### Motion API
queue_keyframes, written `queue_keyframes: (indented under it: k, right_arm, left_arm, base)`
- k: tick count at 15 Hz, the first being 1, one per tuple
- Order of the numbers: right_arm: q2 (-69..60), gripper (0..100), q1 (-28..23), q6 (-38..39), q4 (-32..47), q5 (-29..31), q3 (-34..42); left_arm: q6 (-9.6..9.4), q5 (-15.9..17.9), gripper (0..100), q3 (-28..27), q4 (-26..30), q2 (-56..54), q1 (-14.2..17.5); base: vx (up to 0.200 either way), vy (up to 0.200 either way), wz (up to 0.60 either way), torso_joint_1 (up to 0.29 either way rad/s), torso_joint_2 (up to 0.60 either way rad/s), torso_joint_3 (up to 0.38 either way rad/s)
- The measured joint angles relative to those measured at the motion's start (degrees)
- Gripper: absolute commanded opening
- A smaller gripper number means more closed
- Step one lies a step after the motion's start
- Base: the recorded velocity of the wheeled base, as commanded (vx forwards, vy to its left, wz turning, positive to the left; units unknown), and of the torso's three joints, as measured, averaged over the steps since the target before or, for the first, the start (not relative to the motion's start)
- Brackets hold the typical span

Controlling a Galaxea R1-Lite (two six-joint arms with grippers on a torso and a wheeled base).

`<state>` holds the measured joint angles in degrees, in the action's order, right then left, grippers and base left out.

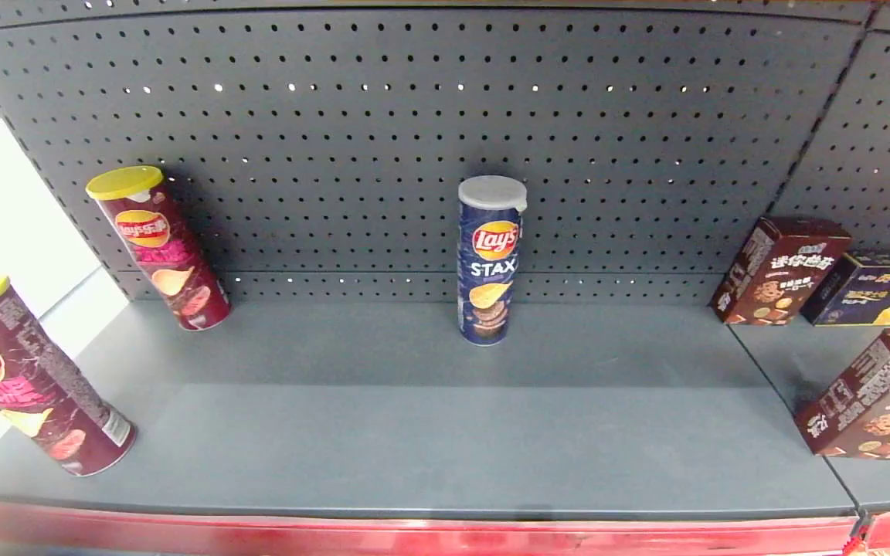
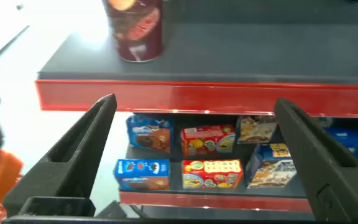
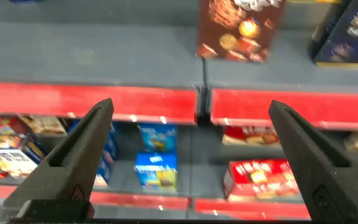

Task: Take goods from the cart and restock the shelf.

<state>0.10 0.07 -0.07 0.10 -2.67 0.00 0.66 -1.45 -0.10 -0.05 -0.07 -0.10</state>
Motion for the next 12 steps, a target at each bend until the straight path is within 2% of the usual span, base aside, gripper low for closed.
queue_keyframes:
  k: [7,12]
  right_arm:
    - [0.0,100,0.0,0.0,0.0,0.0,0.0]
    - [-0.1,100,0.0,-0.1,0.0,0.0,0.0]
  left_arm:
    - [-0.09,0.0,100,0.0,0.0,0.0,0.0]
    - [-0.09,0.1,100,0.0,-0.1,0.0,0.0]
  base:
    - [0.0,0.0,0.6,0.004,0.01,0.002]
    - [0.0,0.0,0.0,0.0,0.0,0.0]
